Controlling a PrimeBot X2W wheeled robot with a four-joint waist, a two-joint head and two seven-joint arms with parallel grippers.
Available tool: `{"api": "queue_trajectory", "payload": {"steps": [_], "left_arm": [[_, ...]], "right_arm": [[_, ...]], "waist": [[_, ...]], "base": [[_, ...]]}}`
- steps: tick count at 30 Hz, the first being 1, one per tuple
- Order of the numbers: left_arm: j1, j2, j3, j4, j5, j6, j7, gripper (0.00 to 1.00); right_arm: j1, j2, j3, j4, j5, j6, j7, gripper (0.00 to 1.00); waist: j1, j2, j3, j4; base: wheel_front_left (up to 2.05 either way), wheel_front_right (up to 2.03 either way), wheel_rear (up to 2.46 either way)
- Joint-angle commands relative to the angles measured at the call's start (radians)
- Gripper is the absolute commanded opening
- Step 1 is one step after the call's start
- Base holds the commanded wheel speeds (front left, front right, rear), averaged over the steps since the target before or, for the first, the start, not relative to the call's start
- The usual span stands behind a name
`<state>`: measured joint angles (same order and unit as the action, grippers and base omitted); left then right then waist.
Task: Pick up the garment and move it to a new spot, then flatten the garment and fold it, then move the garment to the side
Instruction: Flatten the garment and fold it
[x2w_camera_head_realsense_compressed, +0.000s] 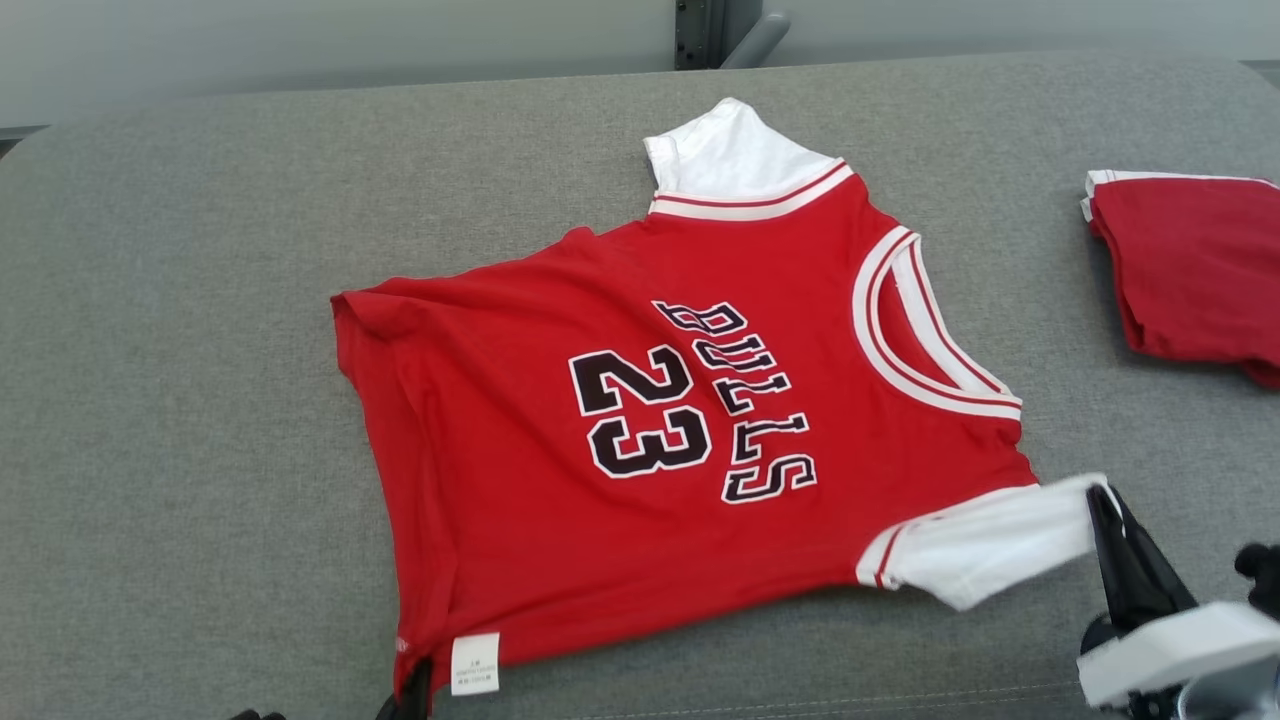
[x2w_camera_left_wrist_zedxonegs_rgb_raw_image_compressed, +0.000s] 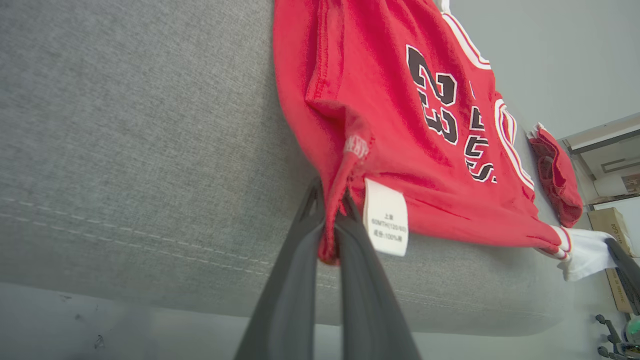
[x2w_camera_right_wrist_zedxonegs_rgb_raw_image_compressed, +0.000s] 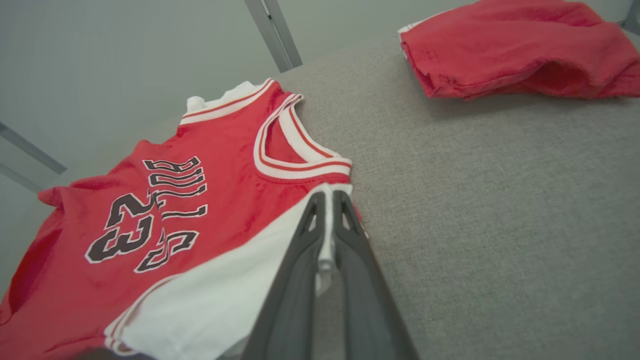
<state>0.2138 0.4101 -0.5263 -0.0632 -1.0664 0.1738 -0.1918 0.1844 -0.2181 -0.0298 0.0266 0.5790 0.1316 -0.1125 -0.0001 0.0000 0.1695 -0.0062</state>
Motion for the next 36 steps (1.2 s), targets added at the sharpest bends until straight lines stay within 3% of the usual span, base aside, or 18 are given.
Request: {"api": "queue_trajectory", "payload": {"steps": [1, 10, 21, 22, 23, 24, 25, 31, 36], "left_arm": [[-0.018, -0.007, 0.029, -0.028, -0.054, 0.000, 0.022, 0.00], [-0.233, -0.028, 0.040, -0.031, -0.146, 0.023, 0.197, 0.00], [-0.491, -0.075, 0.008, 0.174, -0.150, 0.030, 0.332, 0.00], [-0.499, -0.082, 0.008, 0.190, -0.149, 0.028, 0.328, 0.12], [-0.504, -0.089, 0.011, 0.201, -0.151, 0.026, 0.322, 0.43], [-0.506, -0.091, 0.013, 0.211, -0.150, 0.021, 0.317, 0.81], [-0.506, -0.093, 0.015, 0.219, -0.149, 0.020, 0.312, 1.00], [-0.432, -0.068, 0.042, 0.203, -0.127, 0.029, 0.230, 1.00], [-0.349, -0.027, 0.009, 0.128, -0.075, 0.034, 0.208, 1.00]], "right_arm": [[-0.076, -0.008, 0.007, 0.000, -0.010, -0.002, 0.020, 0.00], [-0.380, -0.035, 0.026, 0.127, -0.031, -0.002, 0.099, 0.00], [-0.636, -0.055, 0.085, 0.345, -0.076, -0.002, 0.096, 0.00], [-0.645, -0.055, 0.094, 0.362, -0.075, -0.002, 0.094, 0.00], [-0.652, -0.056, 0.102, 0.375, -0.074, -0.002, 0.092, 0.31], [-0.658, -0.061, 0.112, 0.385, -0.077, -0.002, 0.084, 0.96], [-0.661, -0.067, 0.116, 0.394, -0.082, -0.002, 0.074, 1.00], [-0.633, -0.124, 0.117, 0.383, -0.102, -0.002, 0.025, 1.00], [-0.534, -0.176, 0.093, 0.270, -0.096, -0.001, 0.085, 1.00]], "waist": [[0.0001, 0.0000, -0.004, 0.014], [0.0001, 0.0000, 0.064, 0.089], [0.0001, 0.0000, 0.140, 0.127], [0.0001, 0.0000, 0.142, 0.125], [0.0001, 0.0000, 0.143, 0.123], [0.0001, 0.0000, 0.143, 0.121], [0.0001, 0.0000, 0.142, 0.118], [0.0001, 0.0000, 0.125, 0.097], [0.0001, 0.0000, 0.129, 0.099]], "base": [[0.00, 0.00, 0.00], [0.00, 0.00, 0.00], [0.00, 0.00, 0.00], [0.00, 0.00, 0.00], [0.00, 0.00, 0.00], [0.00, 0.00, 0.00], [0.00, 0.00, 0.00], [0.00, 0.00, 0.00], [0.00, 0.00, 0.00]]}}
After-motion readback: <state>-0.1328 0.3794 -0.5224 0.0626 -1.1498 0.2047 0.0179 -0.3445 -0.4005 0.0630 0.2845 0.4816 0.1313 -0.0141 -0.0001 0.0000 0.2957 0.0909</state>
